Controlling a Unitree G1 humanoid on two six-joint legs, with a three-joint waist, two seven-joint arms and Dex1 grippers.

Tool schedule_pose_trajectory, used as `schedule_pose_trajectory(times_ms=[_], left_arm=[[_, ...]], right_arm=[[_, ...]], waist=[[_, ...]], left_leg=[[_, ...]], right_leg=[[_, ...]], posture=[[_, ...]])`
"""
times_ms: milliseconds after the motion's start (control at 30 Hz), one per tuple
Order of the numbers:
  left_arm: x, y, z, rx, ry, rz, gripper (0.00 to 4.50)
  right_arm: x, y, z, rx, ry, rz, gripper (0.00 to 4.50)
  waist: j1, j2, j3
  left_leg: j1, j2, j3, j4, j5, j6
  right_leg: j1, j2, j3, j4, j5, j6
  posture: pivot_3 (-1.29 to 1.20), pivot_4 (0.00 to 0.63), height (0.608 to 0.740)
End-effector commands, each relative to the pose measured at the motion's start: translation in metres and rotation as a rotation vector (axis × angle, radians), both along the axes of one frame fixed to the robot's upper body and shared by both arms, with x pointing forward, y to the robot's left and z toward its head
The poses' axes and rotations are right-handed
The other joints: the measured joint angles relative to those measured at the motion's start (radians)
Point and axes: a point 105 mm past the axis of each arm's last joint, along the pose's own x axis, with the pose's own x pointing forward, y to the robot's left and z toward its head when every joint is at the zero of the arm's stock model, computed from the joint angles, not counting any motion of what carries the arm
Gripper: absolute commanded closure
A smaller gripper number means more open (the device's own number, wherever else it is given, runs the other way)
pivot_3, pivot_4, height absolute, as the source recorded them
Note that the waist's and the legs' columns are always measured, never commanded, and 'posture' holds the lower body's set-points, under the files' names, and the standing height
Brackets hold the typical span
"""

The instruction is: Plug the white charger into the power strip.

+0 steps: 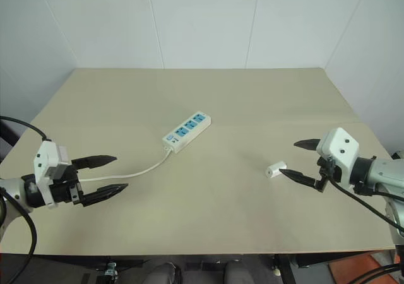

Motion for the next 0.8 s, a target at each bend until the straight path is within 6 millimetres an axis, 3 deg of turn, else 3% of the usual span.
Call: schedule_pose_trajectory(times_ms=[33, 567, 667, 800], left_arm=[[0.000, 0.000, 0.006, 0.009, -0.043, -0.003, 0.02], [0.005, 0.003, 0.006, 0.014, -0.055, 0.008, 0.02], [0.021, 0.006, 0.007, 0.010, -0.091, 0.104, 0.02], [0.059, 0.004, 0.009, -0.033, -0.134, 0.241, 0.02]], right_arm=[[0.002, 0.002, 0.013, -0.017, -0.071, 0.013, 0.00], [0.005, 0.003, 0.013, -0.022, -0.083, 0.020, 0.00], [0.006, 0.006, 0.015, -0.020, -0.087, 0.028, 0.00], [0.007, 0.012, 0.016, -0.018, -0.095, 0.052, 0.00]], waist=[[0.000, 0.000, 0.000], [0.000, 0.000, 0.000], [0.001, 0.000, 0.000], [0.010, 0.000, 0.000]], left_leg=[[0.000, 0.000, 0.000, 0.000, 0.000, 0.000], [0.000, 0.000, 0.000, 0.000, 0.000, 0.000], [0.000, 0.000, 0.000, 0.000, 0.000, 0.000], [0.000, -0.001, -0.001, 0.000, 0.000, 0.000]], right_leg=[[0.000, 0.000, 0.000, 0.000, 0.000, 0.000], [0.000, 0.000, 0.000, 0.000, 0.000, 0.000], [0.000, 0.000, 0.000, 0.000, 0.000, 0.000], [0.001, 0.000, 0.000, 0.000, 0.000, 0.000]], posture=[[0.00, 0.150, 0.740], [0.00, 0.150, 0.740], [0.00, 0.150, 0.740], [0.00, 0.150, 0.740]])
